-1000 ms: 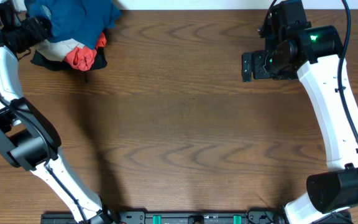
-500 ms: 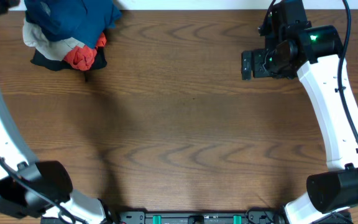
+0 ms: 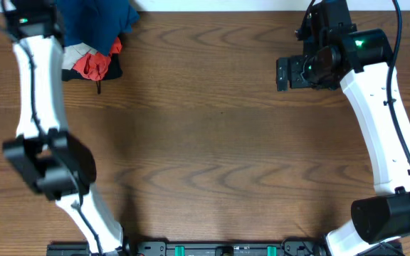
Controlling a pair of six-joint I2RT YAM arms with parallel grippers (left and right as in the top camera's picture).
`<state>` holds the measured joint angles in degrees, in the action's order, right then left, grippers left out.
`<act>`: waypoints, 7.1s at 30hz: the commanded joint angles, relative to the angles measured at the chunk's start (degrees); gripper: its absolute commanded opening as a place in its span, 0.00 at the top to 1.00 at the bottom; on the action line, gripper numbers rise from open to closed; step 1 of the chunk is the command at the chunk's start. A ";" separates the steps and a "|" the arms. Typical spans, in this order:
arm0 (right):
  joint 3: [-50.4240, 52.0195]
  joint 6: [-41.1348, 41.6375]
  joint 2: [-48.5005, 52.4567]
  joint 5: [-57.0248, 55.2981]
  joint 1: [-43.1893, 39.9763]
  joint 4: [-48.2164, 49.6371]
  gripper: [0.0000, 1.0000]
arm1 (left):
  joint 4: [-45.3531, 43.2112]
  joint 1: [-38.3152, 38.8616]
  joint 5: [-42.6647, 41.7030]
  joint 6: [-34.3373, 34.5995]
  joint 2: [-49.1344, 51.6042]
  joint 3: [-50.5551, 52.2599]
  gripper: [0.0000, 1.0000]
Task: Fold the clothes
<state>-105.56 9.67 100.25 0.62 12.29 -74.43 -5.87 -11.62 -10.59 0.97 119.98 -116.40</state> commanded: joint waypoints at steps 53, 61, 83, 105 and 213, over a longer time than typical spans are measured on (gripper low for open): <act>-0.07 -1.57 0.04 -0.59 0.42 -1.14 0.01 | 13.27 -4.44 9.57 -1.07 17.05 1.09 0.09; -0.07 -1.57 0.04 -0.59 0.42 -0.42 0.01 | 9.46 -3.28 9.49 -1.07 4.28 1.09 0.09; -0.07 -1.60 0.04 -0.59 0.42 -1.68 0.01 | 13.44 3.04 9.16 -1.16 16.13 1.11 0.08; -0.09 0.15 -0.35 -0.61 0.42 1.16 0.01 | 11.32 -0.70 11.02 -0.63 -5.70 1.09 0.02; 31.47 14.93 -40.44 -15.61 8.35 4.15 0.01 | 55.28 14.32 16.20 5.55 -46.73 40.98 0.02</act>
<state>-74.13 24.58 59.68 -13.98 20.71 -70.22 49.80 2.48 4.73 6.04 72.93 -75.40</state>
